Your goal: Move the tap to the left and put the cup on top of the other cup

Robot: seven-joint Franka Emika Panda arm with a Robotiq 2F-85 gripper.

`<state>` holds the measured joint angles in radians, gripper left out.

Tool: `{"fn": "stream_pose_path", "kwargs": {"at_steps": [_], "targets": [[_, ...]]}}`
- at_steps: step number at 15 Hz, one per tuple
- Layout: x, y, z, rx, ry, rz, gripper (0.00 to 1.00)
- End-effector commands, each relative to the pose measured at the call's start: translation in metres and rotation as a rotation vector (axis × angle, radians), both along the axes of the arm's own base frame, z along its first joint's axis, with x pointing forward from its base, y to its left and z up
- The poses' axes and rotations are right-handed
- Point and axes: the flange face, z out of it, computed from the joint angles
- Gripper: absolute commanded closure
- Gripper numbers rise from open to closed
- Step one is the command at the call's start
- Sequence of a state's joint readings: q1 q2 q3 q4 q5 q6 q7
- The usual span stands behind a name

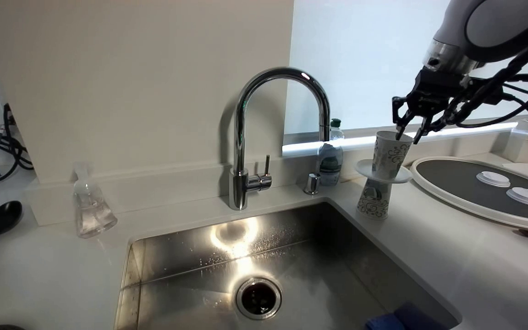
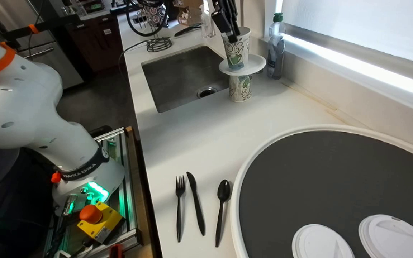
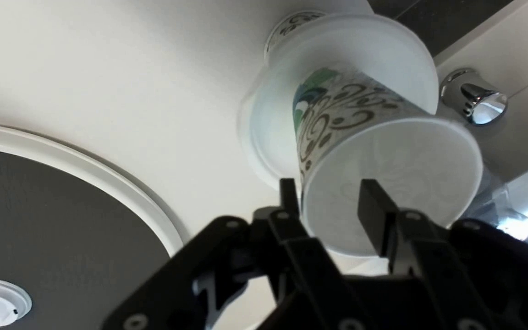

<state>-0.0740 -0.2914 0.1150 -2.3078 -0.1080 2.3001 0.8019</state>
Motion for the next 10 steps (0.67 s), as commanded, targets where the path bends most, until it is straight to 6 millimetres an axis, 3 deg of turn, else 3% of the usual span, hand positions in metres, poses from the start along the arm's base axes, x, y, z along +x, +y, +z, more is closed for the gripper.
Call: {"fn": "stream_pose_path", "kwargs": {"at_steps": [1, 5, 10], "targets": [[-0.0024, -0.0001, -0.0041, 0.0, -0.015, -0.011, 0.28], [-0.002, 0.0003, -0.0031, 0.002, -0.017, -0.012, 0.01], [-0.0021, -0.0005, 0.001, 0.001, -0.02, -0.013, 0.0]]}}
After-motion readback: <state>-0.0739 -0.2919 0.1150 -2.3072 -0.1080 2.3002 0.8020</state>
